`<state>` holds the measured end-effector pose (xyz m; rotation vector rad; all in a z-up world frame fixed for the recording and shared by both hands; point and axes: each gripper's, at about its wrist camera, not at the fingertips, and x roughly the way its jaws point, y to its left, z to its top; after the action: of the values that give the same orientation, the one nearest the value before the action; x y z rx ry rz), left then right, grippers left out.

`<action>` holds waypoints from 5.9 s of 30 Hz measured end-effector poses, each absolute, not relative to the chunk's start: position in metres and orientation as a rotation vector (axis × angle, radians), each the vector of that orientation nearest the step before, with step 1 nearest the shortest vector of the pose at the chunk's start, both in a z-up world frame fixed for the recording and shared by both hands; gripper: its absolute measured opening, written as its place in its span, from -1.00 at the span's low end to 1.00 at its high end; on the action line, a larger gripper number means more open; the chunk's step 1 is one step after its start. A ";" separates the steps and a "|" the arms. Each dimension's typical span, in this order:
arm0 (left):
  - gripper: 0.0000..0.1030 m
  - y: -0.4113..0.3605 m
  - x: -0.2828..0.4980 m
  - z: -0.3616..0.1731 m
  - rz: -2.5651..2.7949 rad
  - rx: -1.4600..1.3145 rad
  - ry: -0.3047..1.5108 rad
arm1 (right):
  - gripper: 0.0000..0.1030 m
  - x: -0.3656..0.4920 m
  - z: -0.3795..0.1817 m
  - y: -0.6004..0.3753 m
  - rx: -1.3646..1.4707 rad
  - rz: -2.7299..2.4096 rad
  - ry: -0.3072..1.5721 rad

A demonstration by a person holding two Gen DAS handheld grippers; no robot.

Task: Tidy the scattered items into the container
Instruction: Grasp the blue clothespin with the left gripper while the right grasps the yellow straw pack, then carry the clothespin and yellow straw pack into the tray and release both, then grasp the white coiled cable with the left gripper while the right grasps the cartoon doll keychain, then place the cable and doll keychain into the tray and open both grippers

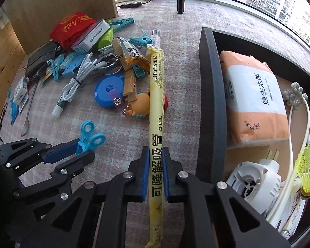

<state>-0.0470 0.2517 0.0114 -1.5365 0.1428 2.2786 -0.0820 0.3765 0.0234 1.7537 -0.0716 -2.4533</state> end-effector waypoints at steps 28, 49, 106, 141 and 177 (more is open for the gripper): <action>-0.67 0.328 -0.023 0.101 2.320 -1.376 0.045 | -0.77 -0.026 0.120 0.539 1.577 -2.722 -0.265; 0.24 0.442 -0.018 0.123 2.279 -1.303 0.130 | -0.05 -0.002 0.115 0.661 1.633 -2.840 -0.314; -0.03 0.196 -0.093 0.070 2.458 -1.547 0.037 | 0.16 -0.118 0.049 0.357 1.612 -2.327 0.225; -0.62 0.216 -0.139 0.028 2.341 -1.587 0.139 | 0.01 -0.147 0.010 0.341 1.659 -2.271 0.339; -0.63 0.283 -0.098 0.108 2.299 -1.411 0.086 | 0.00 -0.102 0.090 0.464 1.570 -2.606 0.009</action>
<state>-0.0979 0.2833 0.1076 -1.4109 0.0862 2.2986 -0.1018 0.4636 0.0897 1.5698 0.0085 -2.6061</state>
